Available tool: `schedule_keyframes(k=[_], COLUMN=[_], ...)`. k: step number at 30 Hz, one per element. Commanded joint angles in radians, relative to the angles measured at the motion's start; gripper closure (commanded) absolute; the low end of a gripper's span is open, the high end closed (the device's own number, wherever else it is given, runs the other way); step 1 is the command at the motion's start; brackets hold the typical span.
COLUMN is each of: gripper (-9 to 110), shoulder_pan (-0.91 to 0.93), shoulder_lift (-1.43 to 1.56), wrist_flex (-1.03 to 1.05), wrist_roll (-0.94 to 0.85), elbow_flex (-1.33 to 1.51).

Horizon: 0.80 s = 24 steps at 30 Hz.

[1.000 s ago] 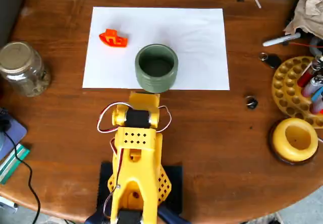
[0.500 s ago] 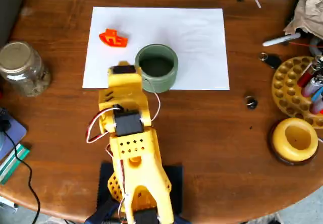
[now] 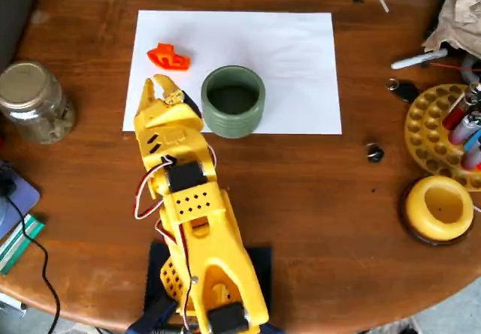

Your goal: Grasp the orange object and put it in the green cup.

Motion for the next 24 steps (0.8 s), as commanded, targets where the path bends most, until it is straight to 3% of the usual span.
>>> schedule_keyframes(k=[1, 5, 10, 24], gripper=[102, 102, 102, 102], shoulder_pan=[0.002, 0.018, 0.032, 0.037], shoulder_lift=[-0.02, -0.08, -0.48, -1.066], wrist_flex=[-0.044, -0.087, -0.137, -0.54], wrist_roll=[0.094, 0.176, 0.204, 0.258], elbow_flex=[0.002, -0.023, -0.273, -0.474])
